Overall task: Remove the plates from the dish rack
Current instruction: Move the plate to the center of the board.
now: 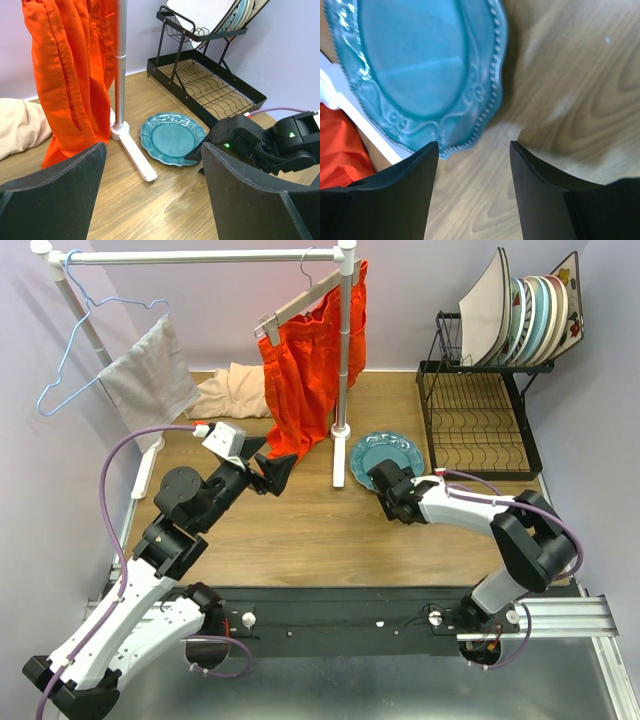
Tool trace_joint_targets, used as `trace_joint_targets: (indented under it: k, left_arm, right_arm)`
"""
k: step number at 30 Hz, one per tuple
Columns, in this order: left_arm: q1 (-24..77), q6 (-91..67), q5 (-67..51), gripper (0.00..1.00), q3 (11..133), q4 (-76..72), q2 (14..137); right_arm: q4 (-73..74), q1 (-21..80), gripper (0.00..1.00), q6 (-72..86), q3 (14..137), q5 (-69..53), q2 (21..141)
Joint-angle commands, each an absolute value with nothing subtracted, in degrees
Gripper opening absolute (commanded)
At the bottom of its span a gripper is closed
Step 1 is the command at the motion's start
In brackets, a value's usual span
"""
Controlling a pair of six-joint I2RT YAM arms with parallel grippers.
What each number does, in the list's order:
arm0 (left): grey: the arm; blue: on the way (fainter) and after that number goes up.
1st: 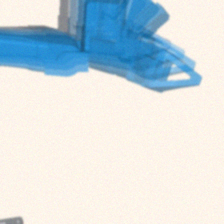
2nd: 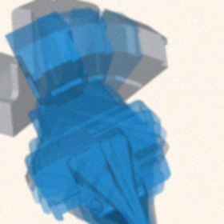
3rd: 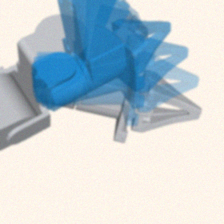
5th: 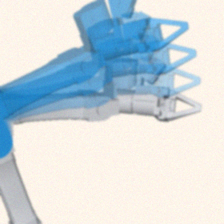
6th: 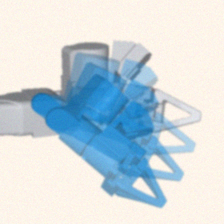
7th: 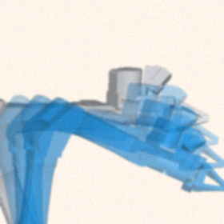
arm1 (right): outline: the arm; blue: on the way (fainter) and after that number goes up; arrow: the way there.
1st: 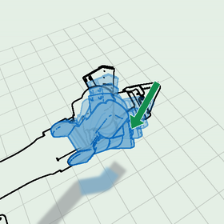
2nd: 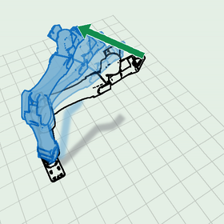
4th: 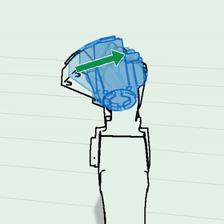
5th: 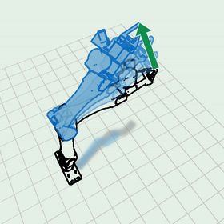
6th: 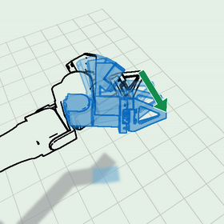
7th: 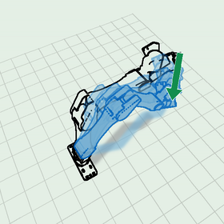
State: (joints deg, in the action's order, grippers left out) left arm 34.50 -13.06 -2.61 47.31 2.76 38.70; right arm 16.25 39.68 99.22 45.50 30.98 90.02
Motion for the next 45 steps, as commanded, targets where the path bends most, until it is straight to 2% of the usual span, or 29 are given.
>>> trace_joint_targets:
  k: [1,8,28,36,45]
  left_arm:
    - [34.19,-12.57,-3.25,0.86,47.2,2.37,38.85]
    - [34.19,-12.57,-2.64,0.86,47.11,2.37,38.5]
    - [34.19,-12.57,-1.58,0.86,47.29,2.9,38.94]
    - [34.19,-12.48,-2.02,0.86,47.37,2.99,39.29]
    - [34.19,-12.57,-2.11,0.86,47.2,2.73,38.58]
  right_arm:
    - [17.93,39.99,0.66,100.98,48.34,39.37,92.02]
    - [17.84,38.85,0.61,98.53,52.82,44.64,96.41]
    - [14.42,31.11,0.52,86.67,65.3,44.47,107.84]
    - [12.74,29.62,0.51,82.18,68.47,43.07,108.72]
    - [12.74,29.62,0.57,82.36,60.92,38.94,101.7]
